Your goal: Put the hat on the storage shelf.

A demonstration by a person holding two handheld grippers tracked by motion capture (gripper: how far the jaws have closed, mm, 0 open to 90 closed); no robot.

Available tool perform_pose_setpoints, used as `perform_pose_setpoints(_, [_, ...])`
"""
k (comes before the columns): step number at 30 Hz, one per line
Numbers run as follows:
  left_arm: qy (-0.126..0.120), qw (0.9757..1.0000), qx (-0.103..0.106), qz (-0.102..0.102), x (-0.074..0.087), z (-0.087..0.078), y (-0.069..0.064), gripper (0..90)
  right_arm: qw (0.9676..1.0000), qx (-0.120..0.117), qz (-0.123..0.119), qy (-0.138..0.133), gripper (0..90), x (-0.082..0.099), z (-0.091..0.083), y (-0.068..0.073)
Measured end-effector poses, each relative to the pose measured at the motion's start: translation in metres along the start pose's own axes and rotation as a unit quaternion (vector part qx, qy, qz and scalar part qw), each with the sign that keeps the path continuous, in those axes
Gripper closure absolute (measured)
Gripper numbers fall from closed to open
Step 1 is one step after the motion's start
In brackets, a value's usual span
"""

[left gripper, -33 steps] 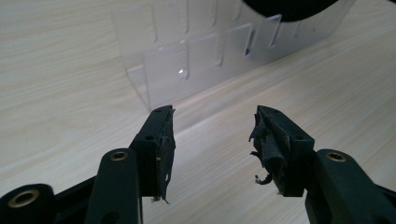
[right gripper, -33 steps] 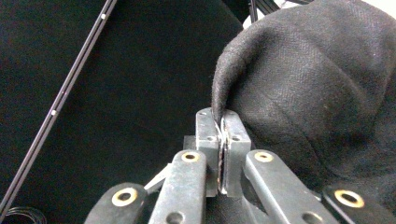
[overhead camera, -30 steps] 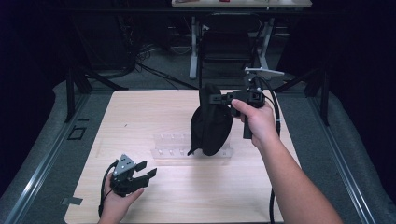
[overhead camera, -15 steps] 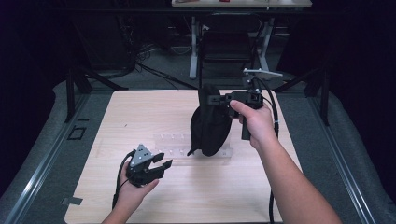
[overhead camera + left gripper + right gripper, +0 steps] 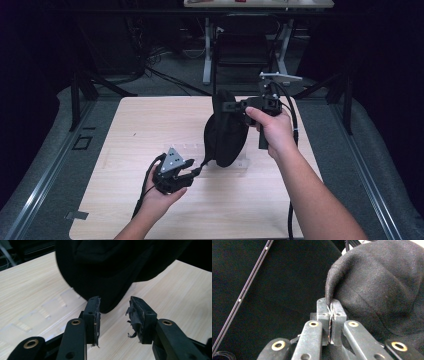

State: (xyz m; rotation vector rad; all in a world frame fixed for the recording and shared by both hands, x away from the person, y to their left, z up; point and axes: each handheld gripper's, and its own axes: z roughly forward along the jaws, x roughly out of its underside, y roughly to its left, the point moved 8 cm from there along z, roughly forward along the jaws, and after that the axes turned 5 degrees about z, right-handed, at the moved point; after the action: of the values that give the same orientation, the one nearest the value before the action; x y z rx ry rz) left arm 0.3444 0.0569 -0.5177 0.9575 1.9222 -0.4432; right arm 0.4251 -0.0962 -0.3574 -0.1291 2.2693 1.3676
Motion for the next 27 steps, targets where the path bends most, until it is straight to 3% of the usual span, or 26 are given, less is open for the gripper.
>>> perform_pose_setpoints(7, [0.009,0.9996,-0.010,0.023,-0.004,0.008,-0.006,66.5,1.0000,-0.003,0.000,0.002,88.0,0.000,0.002,0.002])
perform_pose_setpoints(13, [0.010,0.9993,-0.022,0.027,-0.007,0.011,-0.006,75.0,1.0000,-0.004,-0.001,0.003,88.0,0.002,0.004,0.004])
perform_pose_setpoints(27, [0.016,0.9984,-0.037,0.041,-0.008,0.014,-0.006,81.4,1.0000,-0.005,-0.001,0.003,87.5,0.002,0.005,0.004])
